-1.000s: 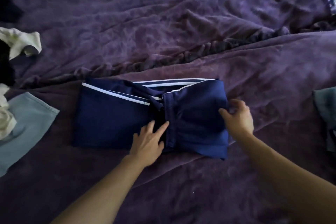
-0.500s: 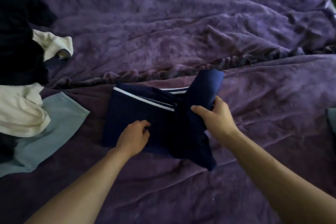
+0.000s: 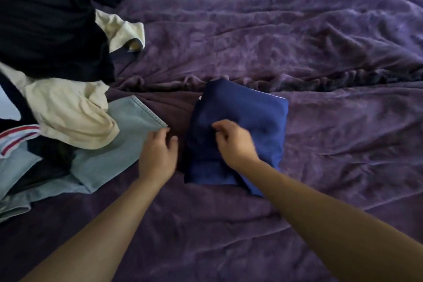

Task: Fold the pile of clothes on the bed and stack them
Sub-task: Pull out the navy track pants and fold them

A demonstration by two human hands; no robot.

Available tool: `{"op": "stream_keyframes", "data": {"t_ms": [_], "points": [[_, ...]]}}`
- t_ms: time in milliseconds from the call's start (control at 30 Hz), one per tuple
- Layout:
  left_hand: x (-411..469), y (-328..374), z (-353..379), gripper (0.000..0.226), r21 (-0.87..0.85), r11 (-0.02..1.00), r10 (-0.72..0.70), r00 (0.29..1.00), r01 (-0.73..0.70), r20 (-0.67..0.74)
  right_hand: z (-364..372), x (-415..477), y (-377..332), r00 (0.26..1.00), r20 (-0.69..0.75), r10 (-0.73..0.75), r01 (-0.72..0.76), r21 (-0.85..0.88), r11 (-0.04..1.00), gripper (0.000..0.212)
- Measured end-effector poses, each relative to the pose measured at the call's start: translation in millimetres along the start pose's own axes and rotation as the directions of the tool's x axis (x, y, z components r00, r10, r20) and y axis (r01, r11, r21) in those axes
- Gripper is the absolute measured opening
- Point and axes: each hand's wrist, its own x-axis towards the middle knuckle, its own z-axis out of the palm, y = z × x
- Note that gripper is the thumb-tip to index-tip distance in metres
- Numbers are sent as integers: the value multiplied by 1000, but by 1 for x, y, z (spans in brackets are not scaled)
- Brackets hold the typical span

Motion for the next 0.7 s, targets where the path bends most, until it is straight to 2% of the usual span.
{"op": "stream_keyframes", "data": {"t_ms": [67,100,133,200,267,367,467,600,700], "points": [[0,22,15,42,24,991,130,991,-130,-31,-21,-15,22,950,-300,-84,49,-122,991,31],[1,32,24,46,56,985,165,986,-163,-30,-31,-20,36,926,-367,-86,16,-190,982,34],[2,41,34,51,90,982,170,985,-168,-16,-40,-24,49,924,-381,-26,-70,-236,969,40],[7,50,55,59,142,980,137,990,-141,42,-48,-27,72,918,-329,220,-313,-262,913,57],[12,47,76,62,174,975,125,988,-138,87,-41,-24,86,887,-268,376,-439,-235,867,66],[15,29,96,62,244,951,181,981,-192,69,-11,-17,93,879,-255,403,-445,-135,885,70],[18,21,102,61,297,918,266,963,-264,33,9,-13,97,860,-320,398,-455,-125,882,72],[18,27,88,58,179,952,242,969,-247,47,-3,-19,102,846,-343,407,-471,-125,873,69],[3,40,72,51,174,951,246,967,-255,72,-25,-35,102,849,-350,396,-466,-142,873,61]]}}
